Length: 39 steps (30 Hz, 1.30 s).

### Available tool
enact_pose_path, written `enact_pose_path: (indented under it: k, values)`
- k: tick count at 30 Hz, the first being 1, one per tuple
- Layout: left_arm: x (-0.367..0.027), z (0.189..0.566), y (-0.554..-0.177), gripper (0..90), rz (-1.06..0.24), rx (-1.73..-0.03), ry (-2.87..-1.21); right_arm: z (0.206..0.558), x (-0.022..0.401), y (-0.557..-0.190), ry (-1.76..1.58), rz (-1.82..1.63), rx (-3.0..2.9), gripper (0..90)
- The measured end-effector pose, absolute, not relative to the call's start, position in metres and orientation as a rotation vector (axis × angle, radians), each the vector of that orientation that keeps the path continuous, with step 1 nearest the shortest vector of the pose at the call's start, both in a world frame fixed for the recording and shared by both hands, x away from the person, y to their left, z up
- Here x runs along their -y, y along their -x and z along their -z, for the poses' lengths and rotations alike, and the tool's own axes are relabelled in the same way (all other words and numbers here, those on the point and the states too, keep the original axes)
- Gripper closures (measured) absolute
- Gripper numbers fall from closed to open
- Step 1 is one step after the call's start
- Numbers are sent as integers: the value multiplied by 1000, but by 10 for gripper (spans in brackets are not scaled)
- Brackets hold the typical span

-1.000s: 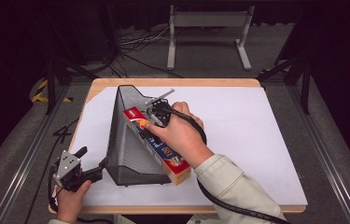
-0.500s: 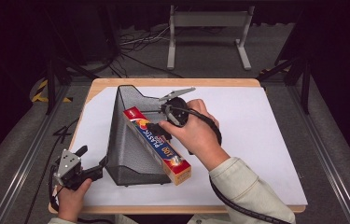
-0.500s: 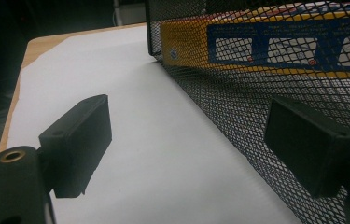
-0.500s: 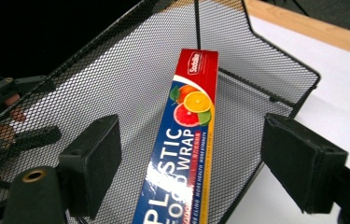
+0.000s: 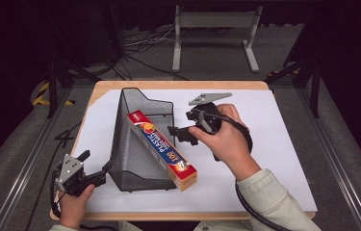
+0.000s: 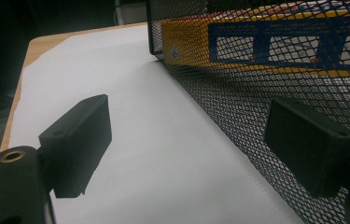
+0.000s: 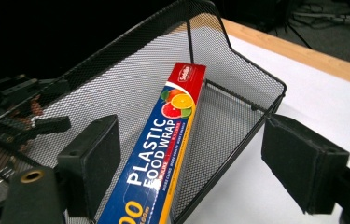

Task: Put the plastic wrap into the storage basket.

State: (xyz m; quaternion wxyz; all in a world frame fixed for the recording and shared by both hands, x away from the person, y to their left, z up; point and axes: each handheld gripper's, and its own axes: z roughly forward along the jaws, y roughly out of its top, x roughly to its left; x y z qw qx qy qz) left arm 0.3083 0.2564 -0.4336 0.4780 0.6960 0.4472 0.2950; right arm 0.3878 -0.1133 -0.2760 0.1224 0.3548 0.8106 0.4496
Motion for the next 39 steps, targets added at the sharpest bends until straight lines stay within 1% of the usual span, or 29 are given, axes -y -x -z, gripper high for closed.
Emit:
enact_pose_path:
  k: [7,14,18,20,29,33,39]
  values:
    - [-256,433,-308,158,-721,-1090,-1698,274,129,-383,-947,-1370,-2342,193]
    - [-257,434,-308,156,-718,-1090,-1698,280,153,-382,-956,-1361,-2335,192]
    - [-257,434,-308,156,-720,-1091,-1699,283,176,-381,-954,-1370,-2323,184]
    - [-256,433,-308,156,-722,-1090,-1698,285,187,-381,-980,-1366,-2321,159]
    - [-256,433,-308,155,-723,-1092,-1698,295,240,-380,-1046,-1339,-2277,159]
    - [-256,433,-308,155,-725,-1096,-1700,301,258,-383,-981,-1304,-2303,159]
    - [-257,434,-308,155,-724,-1100,-1699,313,282,-384,-932,-1274,-2301,135]
